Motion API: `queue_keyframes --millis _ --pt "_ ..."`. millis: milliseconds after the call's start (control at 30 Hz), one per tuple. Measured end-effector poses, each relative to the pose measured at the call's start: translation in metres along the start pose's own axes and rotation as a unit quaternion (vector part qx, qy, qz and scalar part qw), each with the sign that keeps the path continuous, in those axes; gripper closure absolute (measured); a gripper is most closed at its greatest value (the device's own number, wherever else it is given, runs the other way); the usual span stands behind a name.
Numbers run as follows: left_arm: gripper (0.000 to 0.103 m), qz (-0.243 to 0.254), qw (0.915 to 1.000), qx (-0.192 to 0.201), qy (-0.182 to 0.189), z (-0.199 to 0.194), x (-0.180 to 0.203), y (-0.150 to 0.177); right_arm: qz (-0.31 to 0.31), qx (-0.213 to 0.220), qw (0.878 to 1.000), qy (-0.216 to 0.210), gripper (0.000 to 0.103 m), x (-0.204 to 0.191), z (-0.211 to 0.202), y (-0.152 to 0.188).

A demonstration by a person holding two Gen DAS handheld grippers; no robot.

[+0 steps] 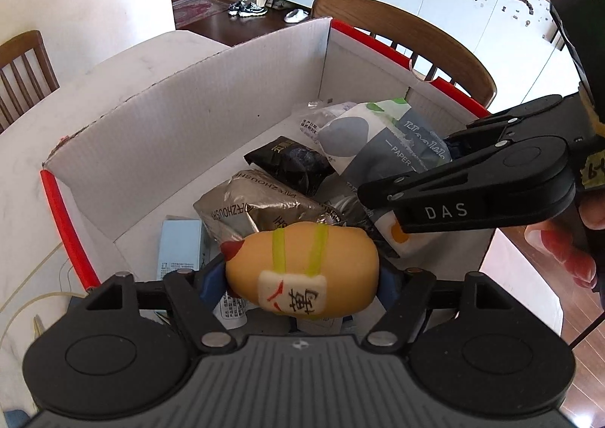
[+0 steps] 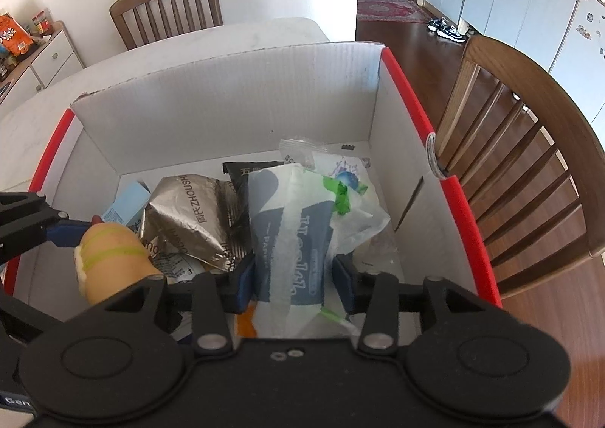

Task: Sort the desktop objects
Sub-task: 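Open both tools to drop the tissue pack and yellow toy in the box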

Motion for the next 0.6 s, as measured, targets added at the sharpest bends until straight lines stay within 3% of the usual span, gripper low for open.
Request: queue_keyframes --millis 200,333,600 --pt "0.024 -0.015 0.9998 0.008 -0.002 -0.004 -0.005 0.001 0.007 -0.003 1.0 0.0 0.052 0.001 -0.003 0.002" --pt "0.024 -0.016 0.9997 0.019 0.001 -0.012 -0.004 0.006 0.012 0.003 1.0 -0.003 0.04 0.002 -0.009 0.005" --pt "0.024 -0.021 0.9986 0.045 0.018 -0.033 0.0 0.015 0.013 0.011 1.0 -0.002 0.04 0.0 -0.02 0.01"
Point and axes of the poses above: each gripper's, at about its wrist camera, not at the fingertips, and z roughly the way its jaws point, x to its right, y to its underside, the point moved 5 cm from there along z, roughly the way its jaws point, and after that the axes turned 13 degrees about -x, right-handed, at the moved point
